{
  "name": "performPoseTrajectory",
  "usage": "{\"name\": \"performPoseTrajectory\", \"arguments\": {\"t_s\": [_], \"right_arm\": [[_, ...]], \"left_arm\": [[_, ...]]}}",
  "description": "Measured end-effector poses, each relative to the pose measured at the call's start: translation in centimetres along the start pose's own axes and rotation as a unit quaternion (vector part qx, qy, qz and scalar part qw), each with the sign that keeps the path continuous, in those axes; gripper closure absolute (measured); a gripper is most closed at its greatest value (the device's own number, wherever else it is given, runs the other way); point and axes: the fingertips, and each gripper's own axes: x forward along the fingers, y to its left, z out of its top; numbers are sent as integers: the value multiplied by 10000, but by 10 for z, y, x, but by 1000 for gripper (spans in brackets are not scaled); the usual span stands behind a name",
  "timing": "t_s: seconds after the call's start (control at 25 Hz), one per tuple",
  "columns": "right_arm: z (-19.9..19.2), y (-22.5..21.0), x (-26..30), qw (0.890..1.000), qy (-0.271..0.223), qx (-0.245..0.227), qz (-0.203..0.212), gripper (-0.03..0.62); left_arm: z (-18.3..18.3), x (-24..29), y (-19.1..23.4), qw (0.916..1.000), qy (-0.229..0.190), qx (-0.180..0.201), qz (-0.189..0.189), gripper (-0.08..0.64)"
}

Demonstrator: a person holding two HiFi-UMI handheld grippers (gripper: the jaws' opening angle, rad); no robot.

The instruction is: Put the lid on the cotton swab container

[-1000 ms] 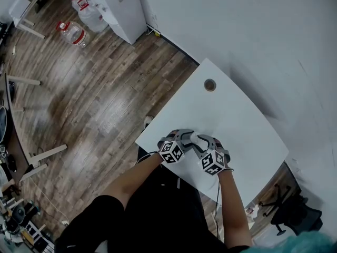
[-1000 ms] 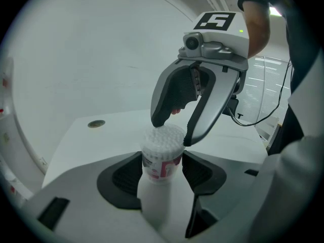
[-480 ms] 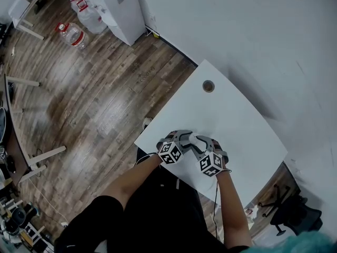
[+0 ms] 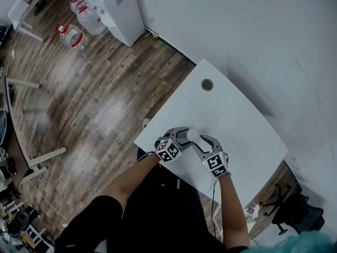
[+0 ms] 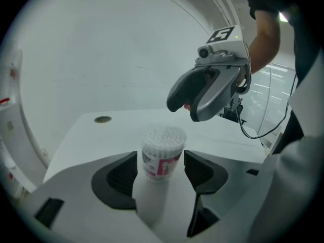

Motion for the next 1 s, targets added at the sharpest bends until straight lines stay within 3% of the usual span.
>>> {"name": "performPoseTrajectory", "arguments": {"t_s": [0.12, 0.36, 0.52, 0.64, 0.72, 0.76, 0.88, 1.0], "right_arm": [[-1, -2, -13, 9994, -196, 257, -130, 411], [4, -11, -39, 9909, -791, 913, -598, 411], [10, -13, -60, 9813, -1199, 1128, -1001, 411], [16, -1, -68, 9744, -1408, 1275, -1202, 411], [22, 15, -75, 9693, -1564, 1417, -1262, 411], [26, 25, -77, 9675, -1645, 1486, -1215, 411], [44, 51, -85, 9629, -1880, 1584, -1117, 411], [59, 67, -95, 9537, -2114, 1643, -1369, 411]], "left_arm": [[-2, -7, -2, 10000, 30, -45, -27, 258], [-7, -37, -12, 9999, -2, -25, 121, 253], [9, -70, -11, 9970, -303, -481, 523, 253], [34, -112, 0, 9881, -691, -949, 997, 255], [48, -139, -3, 9821, -914, -1222, 1107, 255], [55, -152, -8, 9804, -1015, -1278, 1108, 269], [87, -183, -23, 9780, -1401, -1245, 918, 487], [104, -198, -35, 9771, -1647, -1172, 662, 541]]}}
